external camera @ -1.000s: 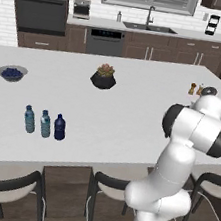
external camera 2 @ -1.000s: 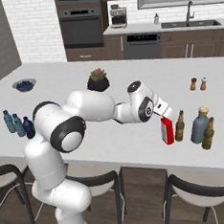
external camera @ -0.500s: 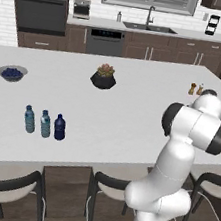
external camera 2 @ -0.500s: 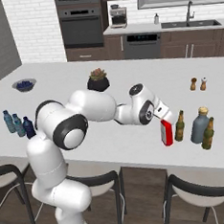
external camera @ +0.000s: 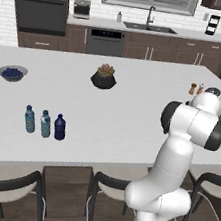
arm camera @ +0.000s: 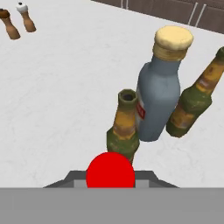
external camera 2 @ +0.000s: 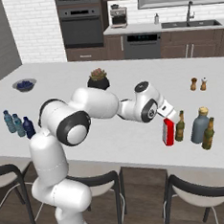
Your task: Move the plastic bottles in the middle to the plastics group, and the glass bottles in the middle to the glass group.
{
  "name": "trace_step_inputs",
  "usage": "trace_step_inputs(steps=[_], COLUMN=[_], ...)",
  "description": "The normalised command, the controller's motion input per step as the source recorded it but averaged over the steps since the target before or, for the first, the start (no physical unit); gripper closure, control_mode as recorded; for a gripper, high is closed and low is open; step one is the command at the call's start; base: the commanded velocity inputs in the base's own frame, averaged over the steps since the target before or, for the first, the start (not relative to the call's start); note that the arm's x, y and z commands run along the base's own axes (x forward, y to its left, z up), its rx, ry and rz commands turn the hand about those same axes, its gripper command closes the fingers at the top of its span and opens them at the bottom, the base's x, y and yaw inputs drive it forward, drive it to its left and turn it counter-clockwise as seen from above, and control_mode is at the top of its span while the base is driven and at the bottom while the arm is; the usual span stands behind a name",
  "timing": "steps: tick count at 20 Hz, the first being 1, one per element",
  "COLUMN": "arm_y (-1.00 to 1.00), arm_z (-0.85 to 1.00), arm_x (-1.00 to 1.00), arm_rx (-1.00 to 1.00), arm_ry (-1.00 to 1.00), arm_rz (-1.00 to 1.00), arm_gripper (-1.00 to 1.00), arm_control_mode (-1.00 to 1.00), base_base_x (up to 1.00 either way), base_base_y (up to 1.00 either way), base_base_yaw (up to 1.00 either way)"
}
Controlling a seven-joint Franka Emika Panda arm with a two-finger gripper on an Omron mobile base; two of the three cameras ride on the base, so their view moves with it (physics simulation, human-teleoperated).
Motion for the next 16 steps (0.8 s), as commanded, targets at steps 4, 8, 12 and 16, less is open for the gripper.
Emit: trace_step_inputs(steps=[4,8,12,16], arm_y=[0.0,0.0,0.0,0.03], arm_z=[0.0,0.0,0.0,0.0], arm_x=[-0.28,-0.28,-0.14,-0.08], arm_rx=[0.0,0.0,0.0,-0.01], arm_ry=[-0.04,-0.08,-0.11,-0.08], arm_rz=[0.0,0.0,0.0,0.0], arm_gripper=[1.0,1.0,1.0,1.0], arm_control_mode=[-1.0,-1.0,-1.0,-1.0], base_base_x=[0.0,0.0,0.0,0.0], base_base_y=[0.0,0.0,0.0,0.0], base_base_yaw=[0.0,0.0,0.0,0.0])
